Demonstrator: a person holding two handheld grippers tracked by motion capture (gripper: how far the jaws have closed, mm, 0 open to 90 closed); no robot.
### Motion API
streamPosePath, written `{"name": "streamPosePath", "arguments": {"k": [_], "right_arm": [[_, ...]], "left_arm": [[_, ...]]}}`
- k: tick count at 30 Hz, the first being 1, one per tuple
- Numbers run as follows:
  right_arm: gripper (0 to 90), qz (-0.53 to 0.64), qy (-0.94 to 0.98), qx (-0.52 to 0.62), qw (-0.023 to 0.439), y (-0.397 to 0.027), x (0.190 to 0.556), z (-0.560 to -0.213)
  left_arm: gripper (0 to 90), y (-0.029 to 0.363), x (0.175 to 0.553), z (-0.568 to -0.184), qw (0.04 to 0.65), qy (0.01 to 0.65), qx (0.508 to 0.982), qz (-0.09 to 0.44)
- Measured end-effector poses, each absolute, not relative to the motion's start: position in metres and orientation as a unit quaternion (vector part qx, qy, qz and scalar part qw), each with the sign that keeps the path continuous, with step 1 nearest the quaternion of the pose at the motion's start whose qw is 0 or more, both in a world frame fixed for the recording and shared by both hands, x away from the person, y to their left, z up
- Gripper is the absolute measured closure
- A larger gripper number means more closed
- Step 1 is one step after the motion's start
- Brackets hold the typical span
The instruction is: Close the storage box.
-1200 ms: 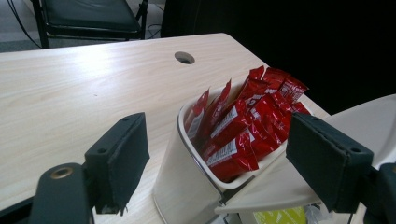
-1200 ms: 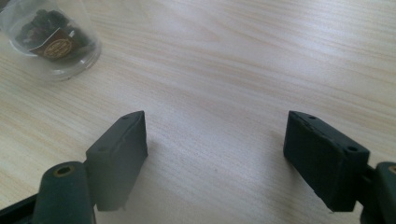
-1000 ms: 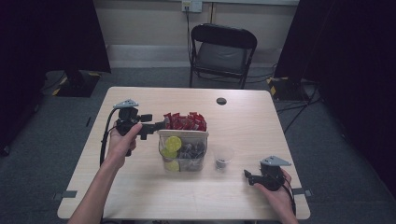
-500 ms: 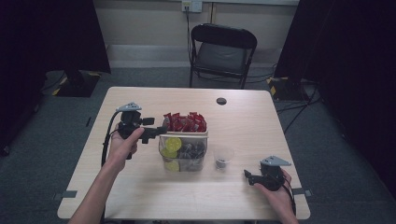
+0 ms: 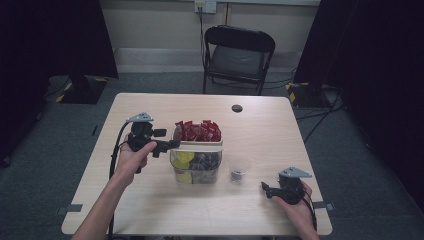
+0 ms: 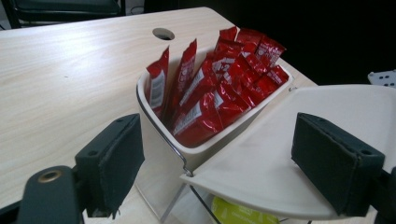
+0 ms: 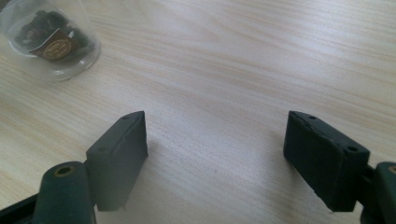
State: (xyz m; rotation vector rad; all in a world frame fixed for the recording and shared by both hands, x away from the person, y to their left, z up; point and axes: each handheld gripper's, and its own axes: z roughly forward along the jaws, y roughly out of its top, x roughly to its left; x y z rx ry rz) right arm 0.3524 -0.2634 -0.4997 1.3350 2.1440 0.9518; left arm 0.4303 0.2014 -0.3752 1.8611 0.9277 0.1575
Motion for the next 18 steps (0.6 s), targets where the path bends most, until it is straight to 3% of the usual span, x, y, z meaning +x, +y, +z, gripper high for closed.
{"name": "streamPosePath", "arguments": {"k": [18], "right_arm": [[21.0, 0.345, 0.775, 0.483, 0.218, -0.264, 0.355, -0.500]], "left_arm": [[16.5, 0.197, 0.424, -0.393, 0.465, 0.383, 0.796, 0.058]]}}
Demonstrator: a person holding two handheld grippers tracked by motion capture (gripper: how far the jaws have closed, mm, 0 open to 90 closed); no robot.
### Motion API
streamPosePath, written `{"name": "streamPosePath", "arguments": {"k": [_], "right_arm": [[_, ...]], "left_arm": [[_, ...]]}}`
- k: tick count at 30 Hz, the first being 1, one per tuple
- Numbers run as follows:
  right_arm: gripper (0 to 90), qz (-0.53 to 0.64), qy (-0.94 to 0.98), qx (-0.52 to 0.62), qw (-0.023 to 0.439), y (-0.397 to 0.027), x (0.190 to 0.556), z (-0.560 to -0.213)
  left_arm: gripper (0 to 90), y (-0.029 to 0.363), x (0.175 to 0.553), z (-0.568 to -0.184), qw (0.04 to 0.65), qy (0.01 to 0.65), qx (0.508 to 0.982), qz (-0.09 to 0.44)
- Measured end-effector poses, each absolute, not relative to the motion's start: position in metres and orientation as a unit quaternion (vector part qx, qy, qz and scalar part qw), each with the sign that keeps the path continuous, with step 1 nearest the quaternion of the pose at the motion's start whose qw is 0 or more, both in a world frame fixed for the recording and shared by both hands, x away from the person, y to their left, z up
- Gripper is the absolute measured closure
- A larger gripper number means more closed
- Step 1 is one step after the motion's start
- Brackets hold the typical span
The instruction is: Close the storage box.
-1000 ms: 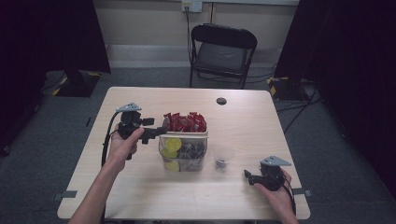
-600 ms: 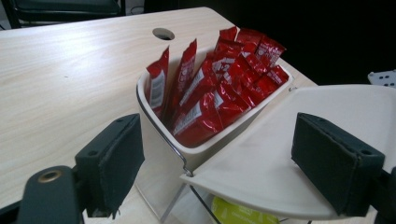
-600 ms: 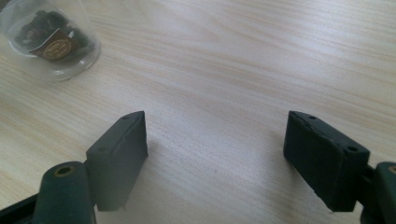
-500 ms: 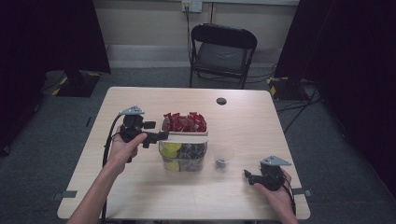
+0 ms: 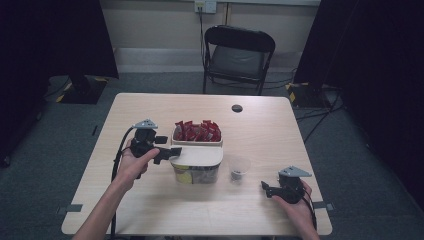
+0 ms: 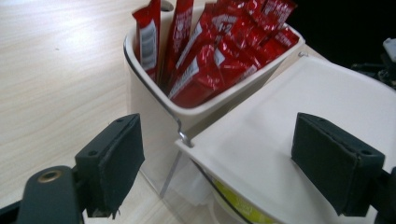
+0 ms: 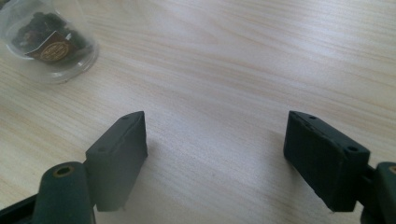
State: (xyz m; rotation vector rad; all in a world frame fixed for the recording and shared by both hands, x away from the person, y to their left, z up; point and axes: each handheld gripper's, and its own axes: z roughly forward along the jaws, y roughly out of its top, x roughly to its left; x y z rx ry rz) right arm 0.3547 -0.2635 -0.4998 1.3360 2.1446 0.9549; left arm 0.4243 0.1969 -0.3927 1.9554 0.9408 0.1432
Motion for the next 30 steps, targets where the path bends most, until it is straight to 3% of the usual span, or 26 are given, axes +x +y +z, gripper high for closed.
{"name": "streamPosePath", "arguments": {"k": [15, 30], "right_arm": [[21.0, 0.344, 0.774, 0.483, 0.220, -0.263, 0.354, -0.500], [20.8, 0.344, 0.774, 0.484, 0.220, -0.263, 0.354, -0.500]], "left_arm": [[16.5, 0.188, 0.421, -0.405, 0.441, 0.383, 0.809, 0.064], [15.7, 0.230, 0.408, -0.408, 0.453, 0.411, 0.788, 0.076]]}}
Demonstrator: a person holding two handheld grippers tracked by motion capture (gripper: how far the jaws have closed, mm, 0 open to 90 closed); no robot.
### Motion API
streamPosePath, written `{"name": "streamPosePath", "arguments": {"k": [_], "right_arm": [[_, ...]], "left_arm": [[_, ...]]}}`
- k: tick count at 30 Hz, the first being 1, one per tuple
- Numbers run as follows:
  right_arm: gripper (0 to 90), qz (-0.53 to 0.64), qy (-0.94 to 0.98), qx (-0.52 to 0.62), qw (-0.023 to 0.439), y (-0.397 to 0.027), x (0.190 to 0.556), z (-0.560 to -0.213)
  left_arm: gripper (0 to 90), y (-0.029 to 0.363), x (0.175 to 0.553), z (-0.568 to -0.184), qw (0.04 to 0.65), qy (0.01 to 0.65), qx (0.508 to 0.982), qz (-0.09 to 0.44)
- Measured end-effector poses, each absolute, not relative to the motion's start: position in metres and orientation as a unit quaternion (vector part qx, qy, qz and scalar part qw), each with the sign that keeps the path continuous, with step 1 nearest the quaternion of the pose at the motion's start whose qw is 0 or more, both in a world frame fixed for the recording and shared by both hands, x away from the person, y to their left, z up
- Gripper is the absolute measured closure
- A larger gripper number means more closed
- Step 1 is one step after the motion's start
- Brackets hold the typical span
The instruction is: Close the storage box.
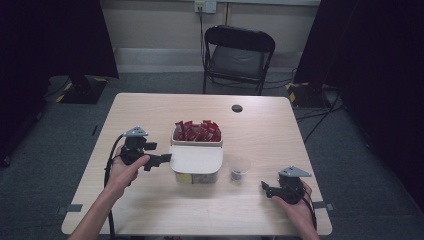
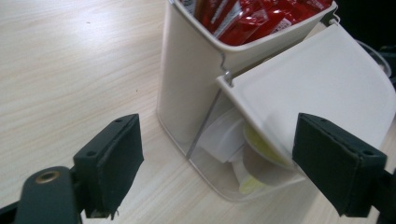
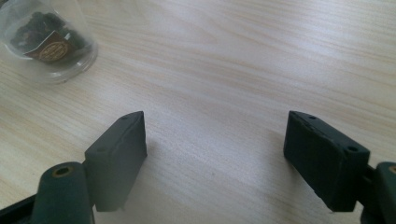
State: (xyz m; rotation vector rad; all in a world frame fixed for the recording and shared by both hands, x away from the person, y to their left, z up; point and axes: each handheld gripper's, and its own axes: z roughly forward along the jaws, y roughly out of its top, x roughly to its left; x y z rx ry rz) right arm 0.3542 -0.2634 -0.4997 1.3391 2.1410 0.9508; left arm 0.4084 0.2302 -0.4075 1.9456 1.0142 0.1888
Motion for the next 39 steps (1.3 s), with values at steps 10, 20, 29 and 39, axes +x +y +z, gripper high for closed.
{"name": "streamPosePath", "arguments": {"k": [10, 20, 29, 39], "right_arm": [[20.8, 0.344, 0.774, 0.484, 0.220, -0.263, 0.354, -0.500], [20.8, 0.344, 0.774, 0.484, 0.220, -0.263, 0.354, -0.500], [20.8, 0.344, 0.774, 0.485, 0.220, -0.263, 0.354, -0.500], [20.8, 0.344, 0.774, 0.484, 0.220, -0.263, 0.354, -0.500]], "left_arm": [[15.9, 0.257, 0.397, -0.430, 0.421, 0.437, 0.790, 0.086], [15.9, 0.269, 0.385, -0.451, 0.383, 0.446, 0.802, 0.104], [15.9, 0.278, 0.375, -0.476, 0.349, 0.464, 0.804, 0.128], [15.2, 0.279, 0.370, -0.497, 0.351, 0.458, 0.799, 0.167]]}}
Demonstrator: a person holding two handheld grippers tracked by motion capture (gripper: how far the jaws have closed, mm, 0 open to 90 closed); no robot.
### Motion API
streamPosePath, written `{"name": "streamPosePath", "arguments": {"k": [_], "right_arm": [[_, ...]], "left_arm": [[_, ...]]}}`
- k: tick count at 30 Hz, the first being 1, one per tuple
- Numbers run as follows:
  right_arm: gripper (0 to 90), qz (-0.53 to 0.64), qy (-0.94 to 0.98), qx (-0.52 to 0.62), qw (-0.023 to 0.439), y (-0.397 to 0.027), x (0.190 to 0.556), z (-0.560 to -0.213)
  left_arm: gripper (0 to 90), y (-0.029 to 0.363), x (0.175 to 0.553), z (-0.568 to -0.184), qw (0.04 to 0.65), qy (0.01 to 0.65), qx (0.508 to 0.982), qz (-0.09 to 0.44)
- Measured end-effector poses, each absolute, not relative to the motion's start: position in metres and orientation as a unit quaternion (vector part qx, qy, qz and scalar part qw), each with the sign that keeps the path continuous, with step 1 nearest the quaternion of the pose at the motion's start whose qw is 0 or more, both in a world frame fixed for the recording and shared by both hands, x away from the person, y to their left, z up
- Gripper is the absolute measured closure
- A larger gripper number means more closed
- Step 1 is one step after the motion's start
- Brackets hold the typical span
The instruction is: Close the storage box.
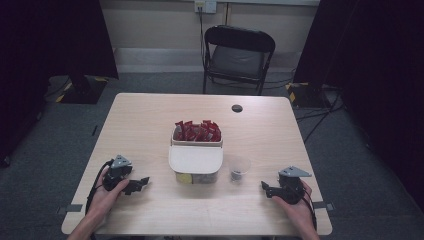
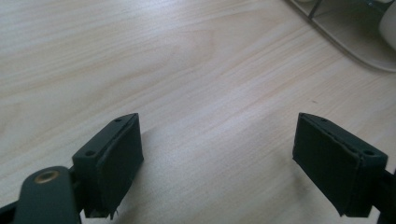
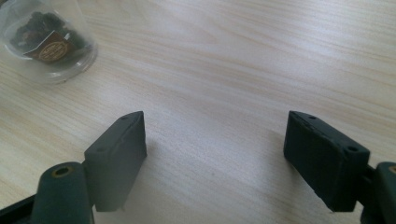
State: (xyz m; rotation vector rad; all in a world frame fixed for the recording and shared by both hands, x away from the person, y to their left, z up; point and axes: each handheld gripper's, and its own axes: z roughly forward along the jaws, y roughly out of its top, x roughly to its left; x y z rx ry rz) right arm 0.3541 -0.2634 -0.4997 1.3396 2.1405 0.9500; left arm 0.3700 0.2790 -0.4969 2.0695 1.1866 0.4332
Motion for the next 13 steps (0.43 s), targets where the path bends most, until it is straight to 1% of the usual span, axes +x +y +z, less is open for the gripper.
{"name": "streamPosePath", "arguments": {"k": [3, 4, 13], "right_arm": [[20.8, 0.344, 0.774, 0.484, 0.220, -0.2634, 0.3541, -0.4997], [20.8, 0.344, 0.774, 0.484, 0.220, -0.2634, 0.3541, -0.4997], [20.2, 0.343, 0.774, 0.484, 0.221, -0.2633, 0.3541, -0.4998]], "left_arm": [[14.3, 0.2772, 0.3685, -0.5010, 0.348, 0.444, 0.803, 0.193], [12.8, 0.2769, 0.3683, -0.5019, 0.352, 0.445, 0.800, 0.195], [12.7, 0.2769, 0.3683, -0.5019, 0.350, 0.445, 0.801, 0.195]]}}
